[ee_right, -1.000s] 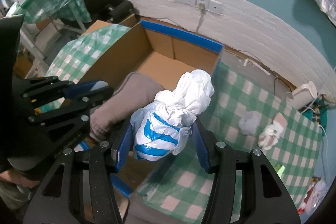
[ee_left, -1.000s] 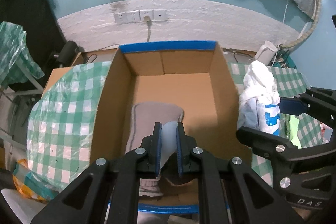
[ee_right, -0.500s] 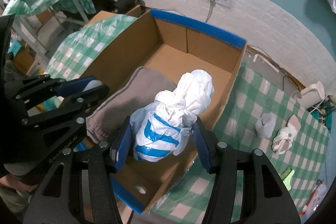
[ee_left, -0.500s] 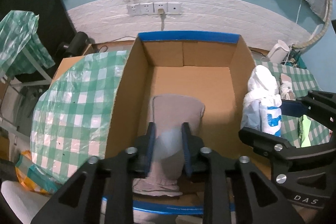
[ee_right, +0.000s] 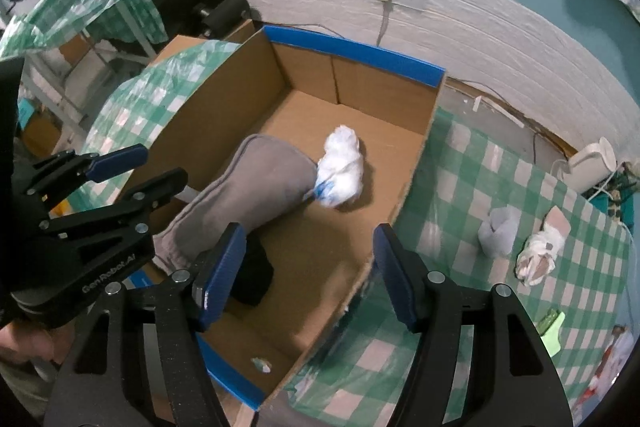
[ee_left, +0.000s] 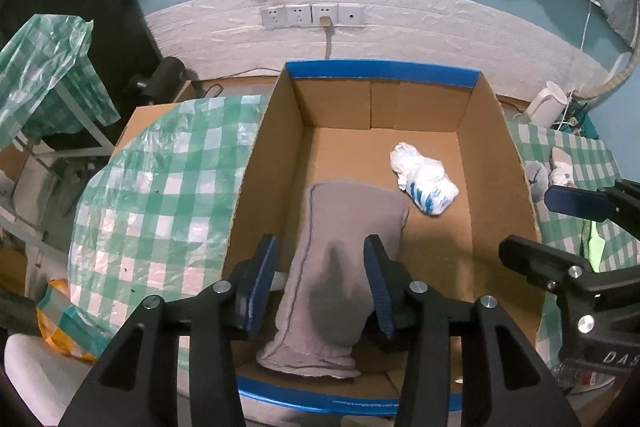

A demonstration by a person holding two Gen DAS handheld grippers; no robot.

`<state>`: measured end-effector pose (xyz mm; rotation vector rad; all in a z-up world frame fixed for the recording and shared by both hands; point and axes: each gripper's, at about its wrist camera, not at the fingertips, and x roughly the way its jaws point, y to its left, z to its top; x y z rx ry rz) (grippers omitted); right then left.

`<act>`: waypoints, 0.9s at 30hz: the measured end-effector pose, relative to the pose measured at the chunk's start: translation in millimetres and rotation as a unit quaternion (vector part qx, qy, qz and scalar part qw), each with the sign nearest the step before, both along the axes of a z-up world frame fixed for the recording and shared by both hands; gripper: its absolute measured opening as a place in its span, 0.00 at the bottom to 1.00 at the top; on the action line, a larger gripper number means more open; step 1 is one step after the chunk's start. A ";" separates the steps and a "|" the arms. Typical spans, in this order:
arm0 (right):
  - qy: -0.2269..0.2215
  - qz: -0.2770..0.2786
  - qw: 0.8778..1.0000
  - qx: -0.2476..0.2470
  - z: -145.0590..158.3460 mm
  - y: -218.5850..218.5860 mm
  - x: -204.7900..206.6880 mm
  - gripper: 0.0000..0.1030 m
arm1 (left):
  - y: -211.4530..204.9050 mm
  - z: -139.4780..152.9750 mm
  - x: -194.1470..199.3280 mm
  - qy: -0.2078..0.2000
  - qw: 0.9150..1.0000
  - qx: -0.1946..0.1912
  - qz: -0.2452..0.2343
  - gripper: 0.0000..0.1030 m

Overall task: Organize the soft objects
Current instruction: 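Withdraw both grippers from the box back over the table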

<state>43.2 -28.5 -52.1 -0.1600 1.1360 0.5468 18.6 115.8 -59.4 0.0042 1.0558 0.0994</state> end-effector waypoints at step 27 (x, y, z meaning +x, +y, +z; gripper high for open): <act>0.012 -0.088 0.996 -0.010 -13.9 -108.1 -10.9 0.64 | -79.7 5.8 -3.1 -0.008 0.997 0.005 -0.076 0.58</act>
